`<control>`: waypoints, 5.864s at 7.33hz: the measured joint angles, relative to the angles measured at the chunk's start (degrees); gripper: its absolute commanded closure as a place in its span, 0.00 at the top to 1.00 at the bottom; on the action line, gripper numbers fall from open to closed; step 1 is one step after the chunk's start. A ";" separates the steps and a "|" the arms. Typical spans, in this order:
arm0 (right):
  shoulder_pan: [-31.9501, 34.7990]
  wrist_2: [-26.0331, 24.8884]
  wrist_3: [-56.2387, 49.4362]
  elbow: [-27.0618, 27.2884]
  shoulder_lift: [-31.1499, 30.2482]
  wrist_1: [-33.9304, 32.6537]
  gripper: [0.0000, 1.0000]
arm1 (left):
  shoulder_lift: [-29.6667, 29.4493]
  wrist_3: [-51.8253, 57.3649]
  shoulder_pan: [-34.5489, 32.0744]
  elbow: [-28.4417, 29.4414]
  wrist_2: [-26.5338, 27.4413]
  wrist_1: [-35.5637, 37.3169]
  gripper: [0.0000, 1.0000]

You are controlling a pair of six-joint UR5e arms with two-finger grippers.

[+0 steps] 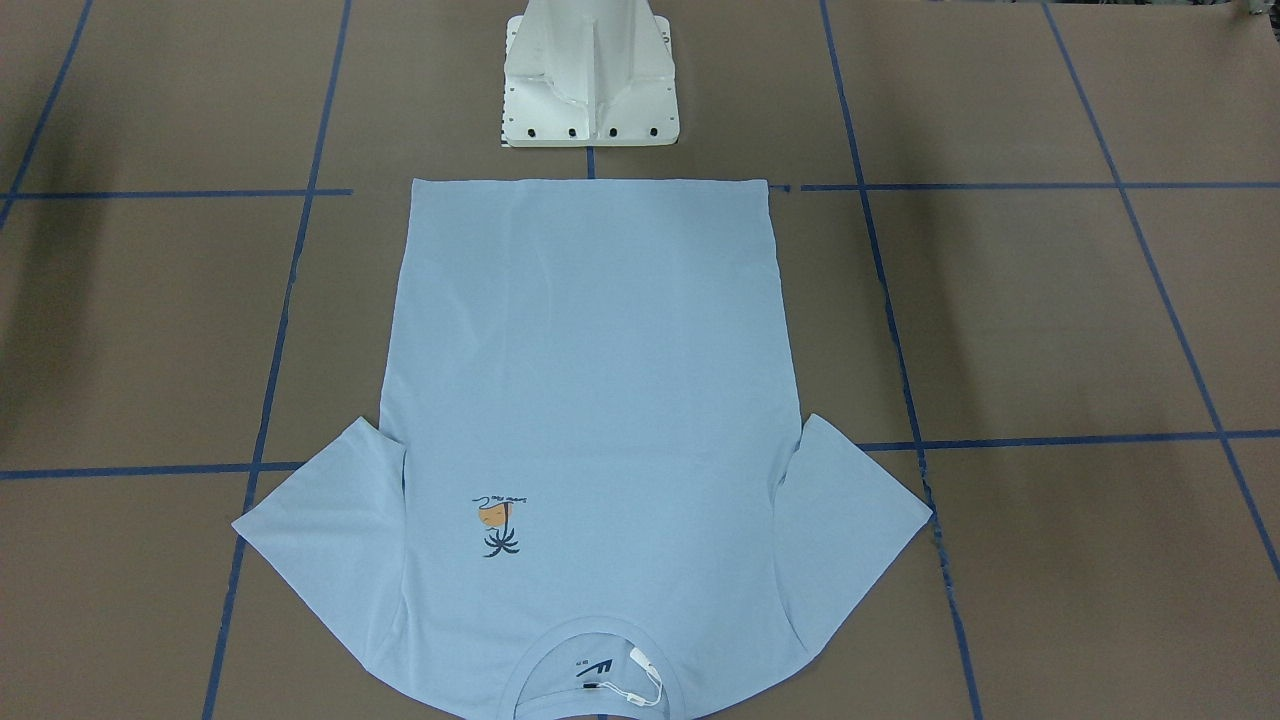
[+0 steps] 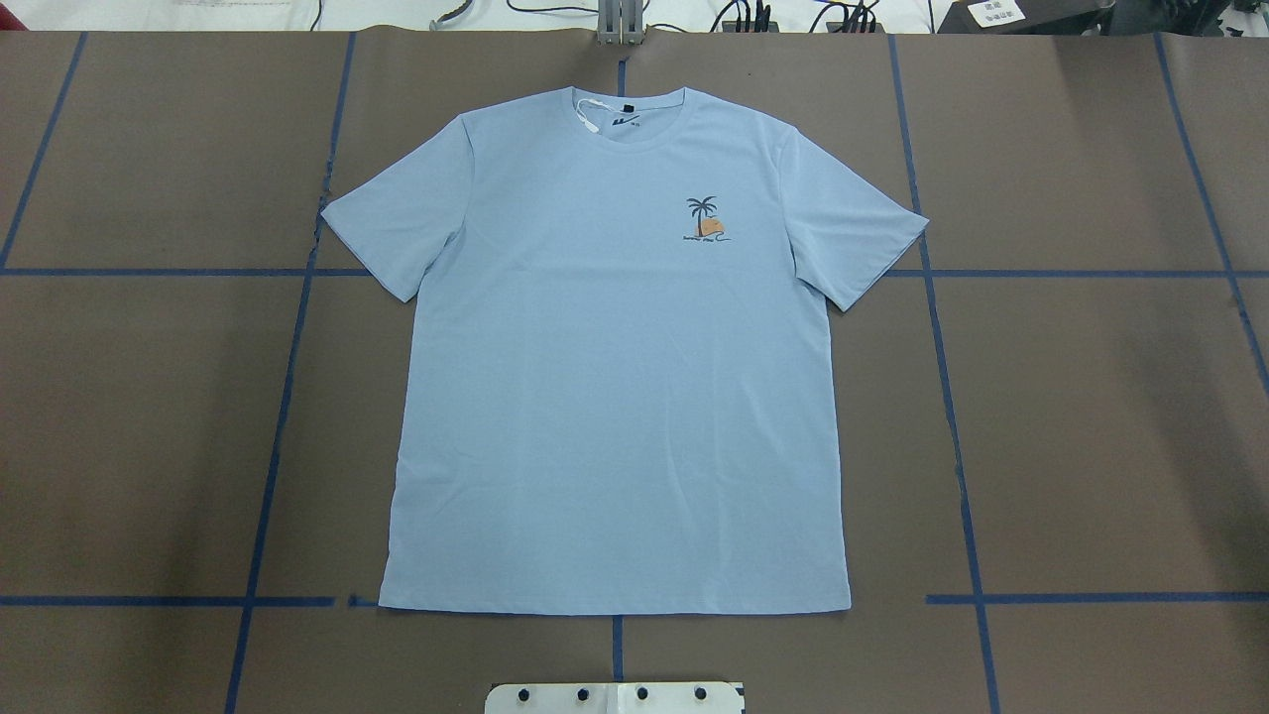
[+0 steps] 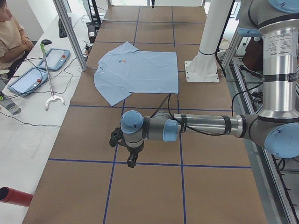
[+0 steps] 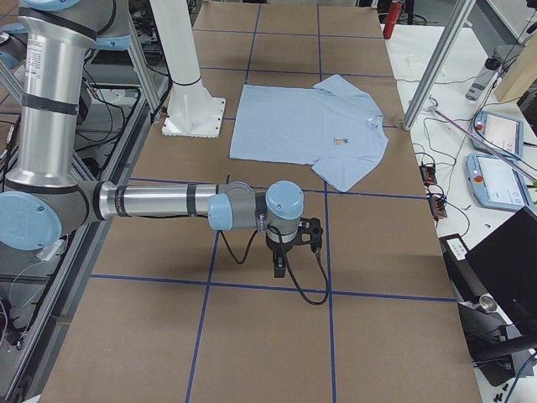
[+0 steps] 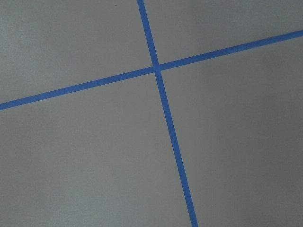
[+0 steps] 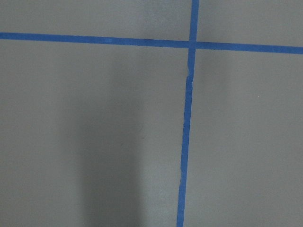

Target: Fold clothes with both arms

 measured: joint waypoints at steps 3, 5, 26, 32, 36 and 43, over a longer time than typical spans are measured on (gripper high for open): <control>-0.06 0.12 0.10 0.35 0.45 0.07 1.00 | -0.08 0.25 0.02 -0.53 -0.04 -0.26 1.00; -0.23 0.37 0.23 0.69 1.98 0.05 1.00 | -0.14 0.43 0.14 -0.79 0.75 -1.16 1.00; -32.84 -28.48 52.09 -27.58 31.65 44.05 0.55 | -4.07 -5.97 0.26 1.43 6.59 -39.14 1.00; -34.26 -30.20 52.15 -29.27 32.16 45.17 0.19 | -4.20 -5.89 0.26 1.37 6.59 -39.15 1.00; -34.27 -30.46 52.11 -29.26 32.25 45.10 0.00 | -4.02 -5.89 0.21 1.43 6.59 -39.16 1.00; -40.86 -42.52 61.71 -20.89 46.93 15.46 0.00 | -3.77 -5.80 0.19 1.48 6.59 -39.16 1.00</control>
